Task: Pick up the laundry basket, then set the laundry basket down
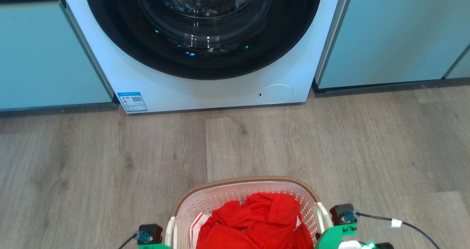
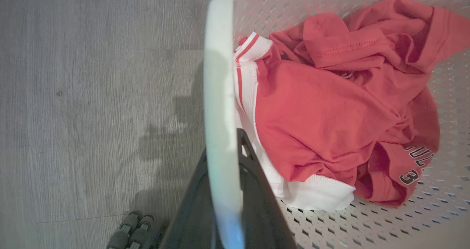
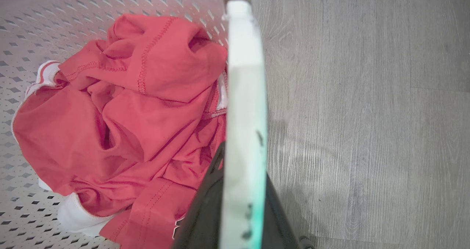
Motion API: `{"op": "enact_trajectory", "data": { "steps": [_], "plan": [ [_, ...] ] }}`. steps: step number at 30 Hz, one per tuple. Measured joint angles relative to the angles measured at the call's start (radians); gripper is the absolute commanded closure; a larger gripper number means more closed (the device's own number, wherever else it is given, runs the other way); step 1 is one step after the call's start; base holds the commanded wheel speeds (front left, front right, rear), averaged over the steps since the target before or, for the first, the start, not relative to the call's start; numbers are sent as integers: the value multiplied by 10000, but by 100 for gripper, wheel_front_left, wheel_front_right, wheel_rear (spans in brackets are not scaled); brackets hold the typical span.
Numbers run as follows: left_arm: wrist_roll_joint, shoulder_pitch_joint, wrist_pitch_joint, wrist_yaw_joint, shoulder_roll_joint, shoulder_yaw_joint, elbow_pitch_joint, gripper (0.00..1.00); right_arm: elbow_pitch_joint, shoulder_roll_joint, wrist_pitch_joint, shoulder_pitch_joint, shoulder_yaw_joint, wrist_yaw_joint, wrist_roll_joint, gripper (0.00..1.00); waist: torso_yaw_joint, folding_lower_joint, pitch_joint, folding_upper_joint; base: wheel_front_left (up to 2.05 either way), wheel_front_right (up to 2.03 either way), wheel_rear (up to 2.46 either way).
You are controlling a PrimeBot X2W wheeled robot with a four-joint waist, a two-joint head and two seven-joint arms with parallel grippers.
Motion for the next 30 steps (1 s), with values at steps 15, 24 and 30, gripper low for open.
{"op": "enact_trajectory", "data": {
  "steps": [15,24,30],
  "plan": [
    [-104,-1,-4,2,4,-155,40,100,59,0,-33,-3,487,0,489,100,-4,0,-107,0,0,0,0],
    [-307,-4,-13,8,12,-349,40,100,125,-2,-113,-38,734,0,736,100,-37,0,-14,0,0,0,0],
    [-345,-73,-17,17,15,-426,38,100,199,-2,-151,-142,947,0,840,100,-31,0,278,0,0,0,0]
  ]
}}
